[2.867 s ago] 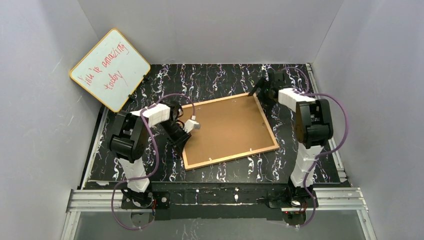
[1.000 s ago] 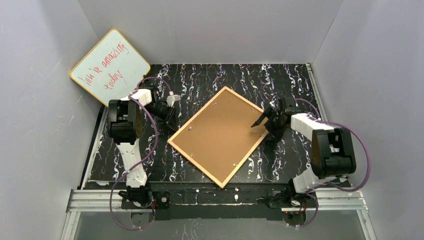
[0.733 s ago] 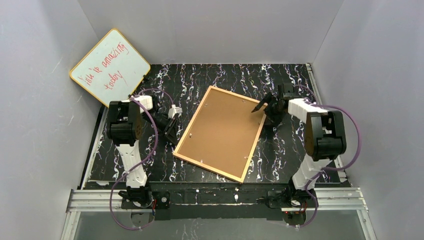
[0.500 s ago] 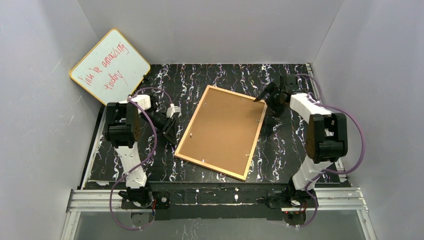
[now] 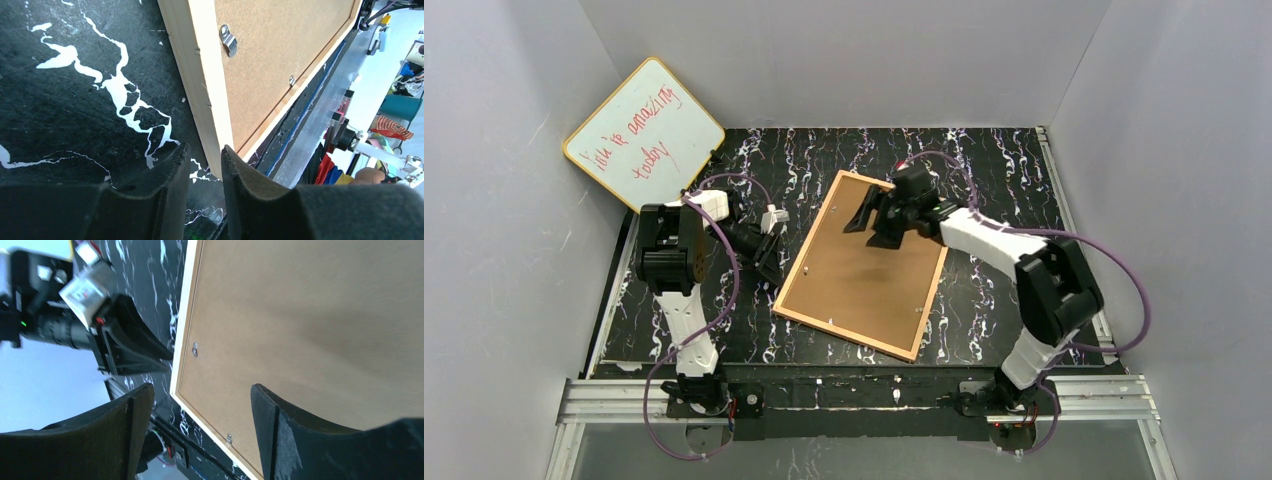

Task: Put the photo into the frame
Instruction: Adjust the photo frame at the center of the board, then install the photo frame at the center of the board.

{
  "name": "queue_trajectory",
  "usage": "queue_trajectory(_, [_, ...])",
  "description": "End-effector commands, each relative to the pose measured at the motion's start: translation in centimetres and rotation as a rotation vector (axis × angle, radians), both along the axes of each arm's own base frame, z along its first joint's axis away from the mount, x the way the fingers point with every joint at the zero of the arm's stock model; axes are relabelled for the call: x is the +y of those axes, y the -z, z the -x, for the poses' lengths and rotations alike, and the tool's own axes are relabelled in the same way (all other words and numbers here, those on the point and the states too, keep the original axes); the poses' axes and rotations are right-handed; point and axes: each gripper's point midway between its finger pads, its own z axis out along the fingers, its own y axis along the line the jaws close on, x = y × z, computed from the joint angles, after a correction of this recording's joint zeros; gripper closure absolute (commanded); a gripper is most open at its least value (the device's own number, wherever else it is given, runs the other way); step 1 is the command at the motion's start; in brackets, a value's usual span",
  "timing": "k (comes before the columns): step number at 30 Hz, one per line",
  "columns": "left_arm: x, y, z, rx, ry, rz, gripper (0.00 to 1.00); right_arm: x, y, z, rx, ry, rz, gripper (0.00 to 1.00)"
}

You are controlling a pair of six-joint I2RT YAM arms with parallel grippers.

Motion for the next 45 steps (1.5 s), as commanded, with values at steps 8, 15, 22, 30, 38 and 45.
queue_trajectory(8, [-1.0, 0.3, 0.9, 0.029, 0.0, 0.043, 0.81, 10.5, 3.0, 4.2, 0.11, -0.194, -0.101, 0.29])
queue_trajectory(15, [-0.9, 0.7, 0.9, 0.033, -0.005, 0.035, 0.83, 12.9, 4.8, 5.1, 0.138, -0.237, -0.087, 0.31])
queue_trajectory(22, [-1.1, -0.1, 0.6, 0.023, -0.014, 0.046, 0.83, 14.0, 6.3, 5.2, 0.152, -0.249, -0.068, 0.31])
queue_trajectory(30, [-0.9, -1.4, -0.1, -0.008, -0.008, 0.058, 0.82, 14.7, 7.3, 5.5, 0.177, -0.258, -0.069, 0.33])
queue_trajectory(38, [-1.0, -2.4, 0.9, -0.003, 0.036, 0.1, 0.77, 15.3, 7.9, 5.4, 0.187, -0.256, -0.069, 0.35])
queue_trajectory(45, [-1.0, -1.0, 2.2, 0.03, 0.037, 0.097, 0.78, 15.7, 8.2, 5.3, 0.207, -0.248, -0.08, 0.37])
